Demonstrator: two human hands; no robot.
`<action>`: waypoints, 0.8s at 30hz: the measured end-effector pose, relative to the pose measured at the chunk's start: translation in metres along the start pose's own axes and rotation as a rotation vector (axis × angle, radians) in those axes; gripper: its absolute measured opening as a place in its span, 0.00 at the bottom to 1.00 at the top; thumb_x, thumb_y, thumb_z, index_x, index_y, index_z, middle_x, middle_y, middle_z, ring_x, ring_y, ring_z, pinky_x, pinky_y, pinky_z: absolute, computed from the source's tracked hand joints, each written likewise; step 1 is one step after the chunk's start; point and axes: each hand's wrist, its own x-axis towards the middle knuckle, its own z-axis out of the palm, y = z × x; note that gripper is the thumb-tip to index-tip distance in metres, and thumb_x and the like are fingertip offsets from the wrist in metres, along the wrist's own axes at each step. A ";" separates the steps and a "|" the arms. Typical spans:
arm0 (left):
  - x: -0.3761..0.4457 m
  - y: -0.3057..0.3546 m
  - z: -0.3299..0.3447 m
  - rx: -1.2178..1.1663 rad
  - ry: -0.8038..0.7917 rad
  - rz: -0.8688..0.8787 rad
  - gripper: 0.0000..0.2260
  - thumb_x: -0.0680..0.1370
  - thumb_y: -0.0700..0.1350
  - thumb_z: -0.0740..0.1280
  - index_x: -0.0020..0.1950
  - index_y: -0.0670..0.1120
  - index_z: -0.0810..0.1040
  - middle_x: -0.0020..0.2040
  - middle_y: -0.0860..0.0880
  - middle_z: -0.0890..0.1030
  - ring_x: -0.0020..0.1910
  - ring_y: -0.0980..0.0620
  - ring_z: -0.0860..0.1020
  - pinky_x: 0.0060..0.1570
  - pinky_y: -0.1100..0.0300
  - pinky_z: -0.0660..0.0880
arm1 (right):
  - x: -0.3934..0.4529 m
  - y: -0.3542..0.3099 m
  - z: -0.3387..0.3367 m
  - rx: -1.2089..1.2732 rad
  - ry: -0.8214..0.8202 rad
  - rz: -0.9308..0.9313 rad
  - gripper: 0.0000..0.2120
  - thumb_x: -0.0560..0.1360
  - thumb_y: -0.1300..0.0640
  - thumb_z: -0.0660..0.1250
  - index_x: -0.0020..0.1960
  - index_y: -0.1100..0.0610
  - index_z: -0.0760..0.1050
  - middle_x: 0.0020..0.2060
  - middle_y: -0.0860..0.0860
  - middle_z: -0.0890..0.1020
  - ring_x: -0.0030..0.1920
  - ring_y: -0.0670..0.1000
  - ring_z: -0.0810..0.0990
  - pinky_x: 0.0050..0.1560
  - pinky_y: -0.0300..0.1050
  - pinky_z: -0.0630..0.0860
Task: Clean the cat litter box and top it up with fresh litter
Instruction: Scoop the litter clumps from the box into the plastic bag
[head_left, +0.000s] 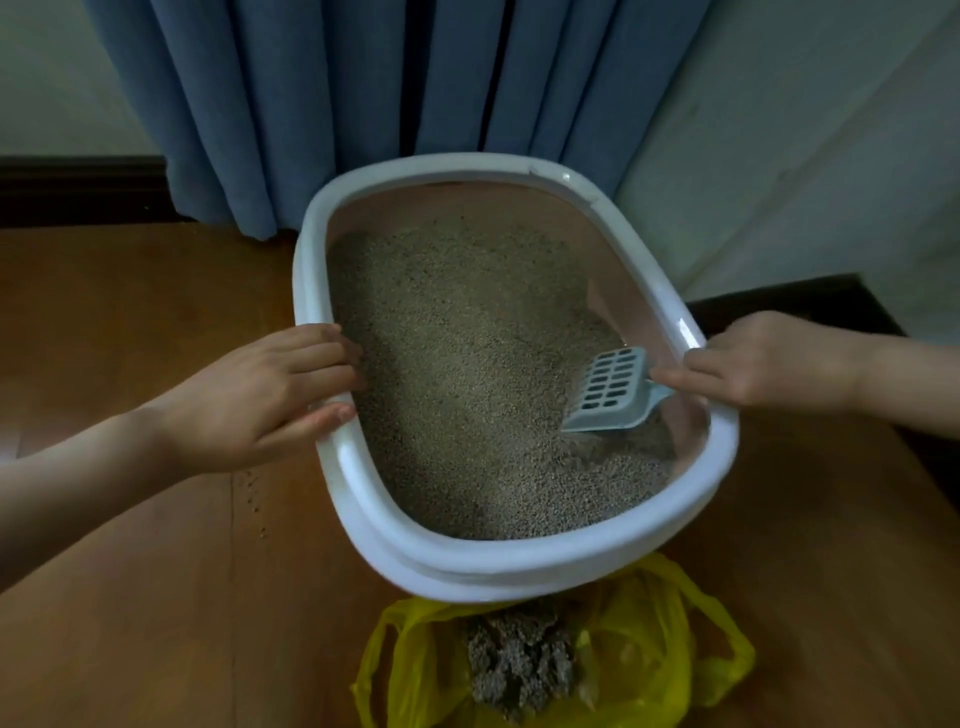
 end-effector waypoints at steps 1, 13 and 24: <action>0.001 0.000 0.001 0.000 0.002 0.005 0.23 0.84 0.54 0.51 0.55 0.42 0.81 0.54 0.46 0.81 0.59 0.47 0.76 0.73 0.61 0.58 | -0.012 0.005 0.000 0.010 -0.005 0.012 0.37 0.49 0.72 0.80 0.58 0.66 0.78 0.29 0.56 0.78 0.22 0.54 0.74 0.19 0.43 0.69; 0.001 0.003 -0.007 0.007 -0.060 -0.015 0.20 0.84 0.52 0.52 0.56 0.42 0.80 0.54 0.46 0.81 0.60 0.45 0.76 0.73 0.55 0.62 | 0.149 -0.023 -0.023 -0.047 0.562 -0.232 0.18 0.73 0.70 0.58 0.56 0.63 0.81 0.29 0.52 0.75 0.24 0.49 0.69 0.22 0.39 0.63; 0.001 0.005 -0.001 0.015 -0.003 -0.016 0.22 0.84 0.52 0.52 0.54 0.41 0.81 0.52 0.45 0.81 0.58 0.45 0.77 0.74 0.57 0.59 | 0.057 0.008 0.016 -0.057 0.369 -0.350 0.18 0.79 0.68 0.52 0.67 0.63 0.68 0.37 0.53 0.79 0.30 0.50 0.76 0.27 0.43 0.74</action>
